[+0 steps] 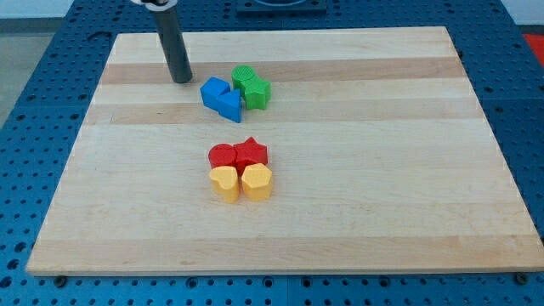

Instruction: Move the blue cube along with blue triangle to the center

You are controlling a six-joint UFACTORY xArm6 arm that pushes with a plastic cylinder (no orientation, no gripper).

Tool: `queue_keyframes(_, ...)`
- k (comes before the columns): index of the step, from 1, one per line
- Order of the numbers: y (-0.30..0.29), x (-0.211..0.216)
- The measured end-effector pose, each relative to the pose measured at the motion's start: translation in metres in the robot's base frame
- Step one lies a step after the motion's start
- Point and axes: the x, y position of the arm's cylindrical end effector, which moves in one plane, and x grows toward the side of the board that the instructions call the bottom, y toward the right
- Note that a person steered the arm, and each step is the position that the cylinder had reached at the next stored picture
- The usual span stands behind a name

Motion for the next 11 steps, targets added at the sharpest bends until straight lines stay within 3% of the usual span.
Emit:
queue_keyframes(4,0.084,0.041)
queue_keyframes(6,0.100,0.082)
queue_keyframes(9,0.061,0.112)
queue_keyframes(11,0.112,0.124)
